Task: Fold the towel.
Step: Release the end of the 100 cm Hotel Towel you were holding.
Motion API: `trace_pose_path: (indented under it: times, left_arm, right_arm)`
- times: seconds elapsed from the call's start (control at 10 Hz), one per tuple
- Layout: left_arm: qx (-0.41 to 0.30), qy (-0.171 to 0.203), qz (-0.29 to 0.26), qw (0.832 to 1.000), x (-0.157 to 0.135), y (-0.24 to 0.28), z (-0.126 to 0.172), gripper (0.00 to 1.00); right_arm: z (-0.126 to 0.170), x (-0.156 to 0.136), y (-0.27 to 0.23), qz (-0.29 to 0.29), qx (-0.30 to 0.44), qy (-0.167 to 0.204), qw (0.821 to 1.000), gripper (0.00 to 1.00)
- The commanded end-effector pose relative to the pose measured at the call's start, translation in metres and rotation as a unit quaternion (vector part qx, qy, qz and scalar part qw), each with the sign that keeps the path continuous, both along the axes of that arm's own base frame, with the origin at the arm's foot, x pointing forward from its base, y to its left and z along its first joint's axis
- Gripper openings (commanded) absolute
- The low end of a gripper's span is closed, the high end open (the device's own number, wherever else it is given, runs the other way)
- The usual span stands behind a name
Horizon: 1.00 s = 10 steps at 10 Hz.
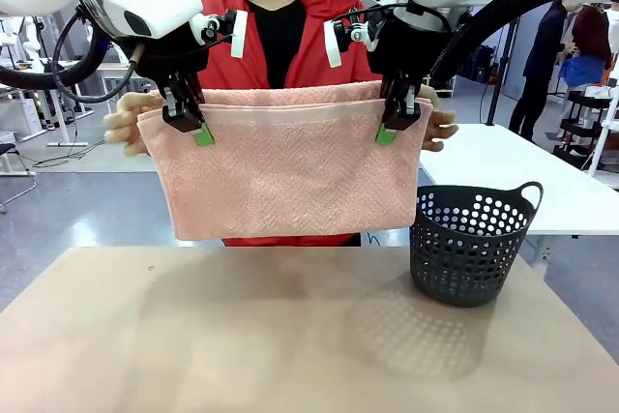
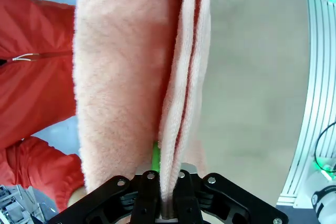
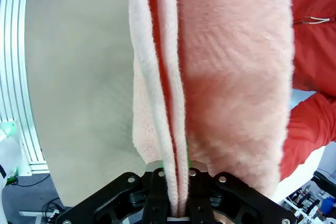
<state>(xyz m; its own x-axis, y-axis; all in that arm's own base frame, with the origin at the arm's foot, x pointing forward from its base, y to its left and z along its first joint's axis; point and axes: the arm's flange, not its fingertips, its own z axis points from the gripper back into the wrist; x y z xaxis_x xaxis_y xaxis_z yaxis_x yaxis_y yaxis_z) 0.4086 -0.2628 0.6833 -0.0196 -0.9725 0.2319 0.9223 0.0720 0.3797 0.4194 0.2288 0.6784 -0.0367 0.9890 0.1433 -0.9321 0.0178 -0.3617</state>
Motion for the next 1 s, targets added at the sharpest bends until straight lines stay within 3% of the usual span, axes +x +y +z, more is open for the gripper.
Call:
trace_pose_path:
  times: [0.0,0.7,0.8,0.9]
  left_arm:
    - [0.002,-0.003,0.0,1.0,0.001,0.0008,0.0025,0.0]
    - [0.002,-0.003,0.0,1.0,0.001,0.0008,0.0025,0.0]
    - [0.0,0.0,0.0,1.0,-0.0002,-0.0004,0.0002,0.04]
    - [-0.004,-0.011,-0.018,1.0,-0.0028,0.0013,0.002,0.4]
  right_arm:
    - [0.002,0.0003,-0.0019,-0.001,-0.003,-0.004,1.0,0.0]
    - [0.002,0.0003,-0.0019,-0.001,-0.003,-0.004,1.0,0.0]
    - [0.002,0.0003,-0.0019,-0.001,-0.003,-0.004,1.0,0.0]
    - [0.0004,-0.0005,0.0006,0.001,0.0,-0.001,1.0,0.14]
